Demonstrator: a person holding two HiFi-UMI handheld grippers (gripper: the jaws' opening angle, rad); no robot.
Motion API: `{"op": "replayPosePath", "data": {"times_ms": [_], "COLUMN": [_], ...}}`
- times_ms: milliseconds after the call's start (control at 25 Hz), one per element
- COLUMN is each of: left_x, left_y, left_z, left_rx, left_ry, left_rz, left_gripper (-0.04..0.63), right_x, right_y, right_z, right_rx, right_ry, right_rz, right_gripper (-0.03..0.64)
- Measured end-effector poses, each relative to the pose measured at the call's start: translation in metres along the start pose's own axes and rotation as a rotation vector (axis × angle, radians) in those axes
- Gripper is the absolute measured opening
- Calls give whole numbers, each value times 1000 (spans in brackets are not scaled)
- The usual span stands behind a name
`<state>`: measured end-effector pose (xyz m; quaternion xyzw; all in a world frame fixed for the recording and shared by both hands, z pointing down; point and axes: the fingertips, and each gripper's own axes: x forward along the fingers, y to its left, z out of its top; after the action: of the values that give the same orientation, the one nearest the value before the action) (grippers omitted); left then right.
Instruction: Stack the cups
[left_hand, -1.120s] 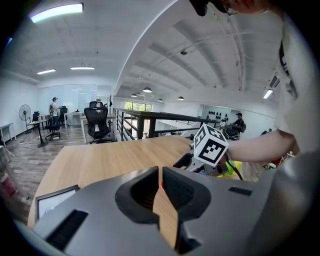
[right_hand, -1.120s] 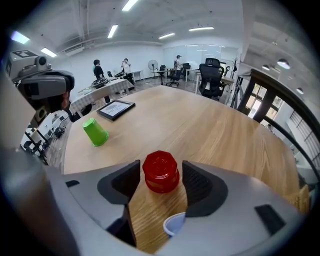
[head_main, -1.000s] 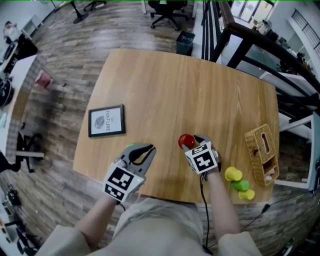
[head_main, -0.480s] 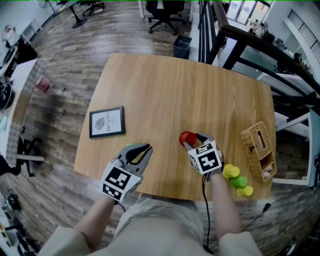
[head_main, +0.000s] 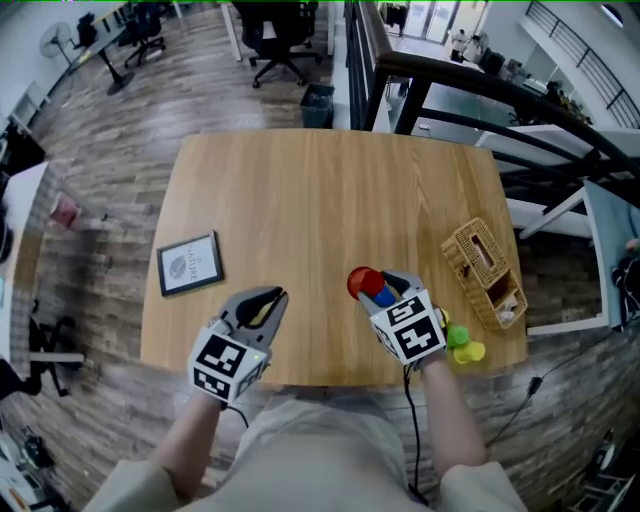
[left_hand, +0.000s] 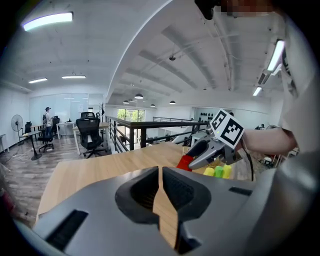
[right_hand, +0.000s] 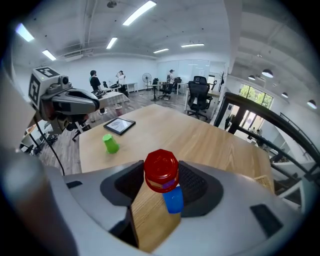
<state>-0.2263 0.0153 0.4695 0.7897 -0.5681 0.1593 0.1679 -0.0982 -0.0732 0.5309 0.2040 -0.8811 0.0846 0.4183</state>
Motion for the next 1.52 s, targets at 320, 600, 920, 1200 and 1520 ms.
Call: {"op": "replayPosePath", "data": {"times_ms": [320,600,920,1200,1520], "left_x": [15,40,69,99,133], "left_y": [-49,-93,-132,-162,-194], "left_z": [26,47,56,74,76], "left_rx": [54,111,166,199,238], "left_ry": [-14,-4,14,-2,15], "left_rz": [-117,-226,-321,-402,-474], "left_gripper": [43,43,43,43,43], "right_x": [-63,-115,-148,-170,-171], "right_y": [-9,-19,-38,-79,-116], "right_z": [-35,-80,-120,-137,-162], "right_rx": [84,183,272,259,272], "right_ry": [-15,0,20,79,152], "right_rz": [-70,-119,-183,-286,-281], "right_gripper": [233,233,233,233,233]}}
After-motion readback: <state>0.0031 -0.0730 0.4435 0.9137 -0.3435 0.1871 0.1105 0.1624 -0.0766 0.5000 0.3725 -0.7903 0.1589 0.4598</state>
